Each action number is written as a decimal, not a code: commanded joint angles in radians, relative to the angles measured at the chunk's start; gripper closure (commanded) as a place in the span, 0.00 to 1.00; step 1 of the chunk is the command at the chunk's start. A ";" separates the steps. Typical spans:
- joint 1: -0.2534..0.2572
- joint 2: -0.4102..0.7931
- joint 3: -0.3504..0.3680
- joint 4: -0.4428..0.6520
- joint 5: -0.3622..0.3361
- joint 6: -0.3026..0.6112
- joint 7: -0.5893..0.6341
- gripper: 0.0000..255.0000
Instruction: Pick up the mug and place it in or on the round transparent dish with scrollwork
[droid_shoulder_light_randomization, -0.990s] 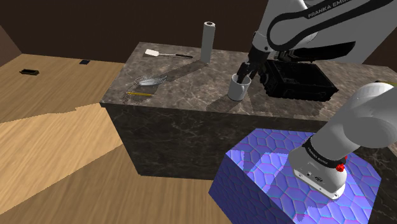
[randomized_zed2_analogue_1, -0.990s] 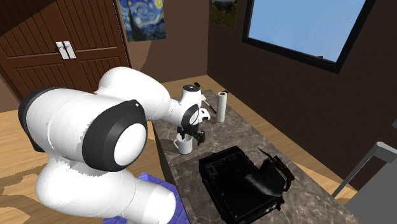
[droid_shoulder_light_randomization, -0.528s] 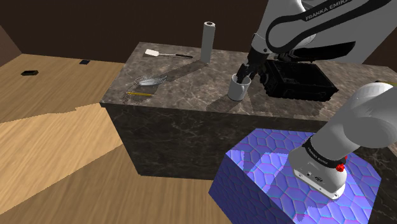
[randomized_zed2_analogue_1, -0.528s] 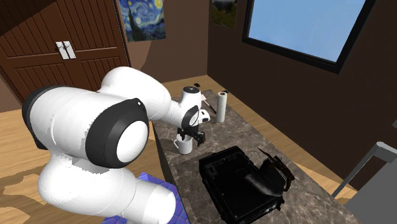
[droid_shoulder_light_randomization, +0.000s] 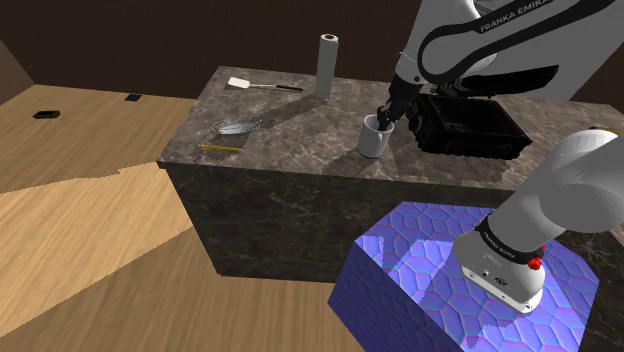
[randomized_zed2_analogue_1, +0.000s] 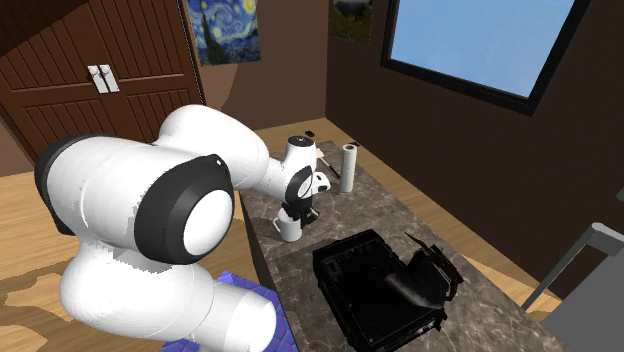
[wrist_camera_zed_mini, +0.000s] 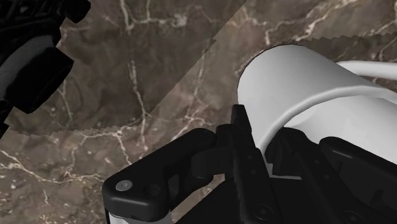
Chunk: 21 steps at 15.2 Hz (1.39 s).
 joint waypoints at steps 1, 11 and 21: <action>0.000 0.000 0.000 0.000 0.000 0.000 0.000 1.00; -0.007 -0.077 0.009 0.056 -0.013 -0.132 0.017 1.00; -0.012 -0.143 0.017 0.145 -0.021 -0.287 0.031 1.00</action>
